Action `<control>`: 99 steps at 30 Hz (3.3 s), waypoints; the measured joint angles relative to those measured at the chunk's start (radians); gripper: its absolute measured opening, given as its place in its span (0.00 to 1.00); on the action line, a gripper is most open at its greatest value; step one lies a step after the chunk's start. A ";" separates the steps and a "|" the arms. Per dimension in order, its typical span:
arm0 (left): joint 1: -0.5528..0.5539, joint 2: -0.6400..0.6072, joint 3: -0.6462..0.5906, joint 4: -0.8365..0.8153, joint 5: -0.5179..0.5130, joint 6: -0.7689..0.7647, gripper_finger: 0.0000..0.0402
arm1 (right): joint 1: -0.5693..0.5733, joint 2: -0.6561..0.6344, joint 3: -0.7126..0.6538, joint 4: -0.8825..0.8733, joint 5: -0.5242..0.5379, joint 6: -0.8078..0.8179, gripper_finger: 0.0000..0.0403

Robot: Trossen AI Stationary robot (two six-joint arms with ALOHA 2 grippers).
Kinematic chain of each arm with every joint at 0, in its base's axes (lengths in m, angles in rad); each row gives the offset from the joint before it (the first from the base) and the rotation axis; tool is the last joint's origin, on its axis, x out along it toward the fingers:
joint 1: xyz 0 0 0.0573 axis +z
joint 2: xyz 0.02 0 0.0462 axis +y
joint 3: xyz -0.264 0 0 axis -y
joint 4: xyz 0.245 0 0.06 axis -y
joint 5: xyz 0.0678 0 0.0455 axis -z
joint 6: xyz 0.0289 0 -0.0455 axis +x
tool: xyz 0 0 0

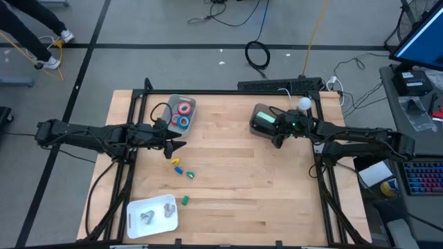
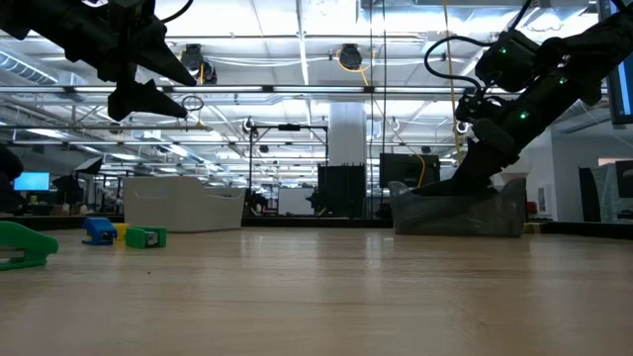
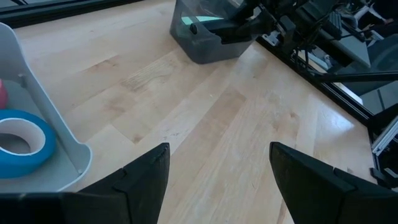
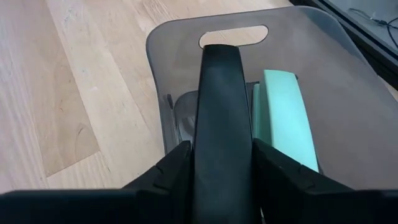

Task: Pick and place Stapler, Stapler remover, tape
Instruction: Put the black stapler into the black bin, then put the yellow stapler into the black bin

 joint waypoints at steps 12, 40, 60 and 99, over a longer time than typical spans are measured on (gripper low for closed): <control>0.000 0.000 0.000 0.005 -0.001 -0.005 0.69 | 0.000 0.001 0.045 -0.017 0.027 -0.054 0.34; 0.000 0.000 0.000 -0.001 0.001 0.019 0.69 | -0.019 0.005 0.067 -0.110 -0.005 -0.134 0.36; 0.000 0.000 0.000 -0.001 0.019 0.034 0.69 | -0.024 0.004 0.068 -0.114 -0.055 -0.157 0.42; -0.001 0.000 0.001 0.119 0.046 -0.041 0.69 | 0.250 -0.558 0.068 -0.292 -0.101 0.259 0.00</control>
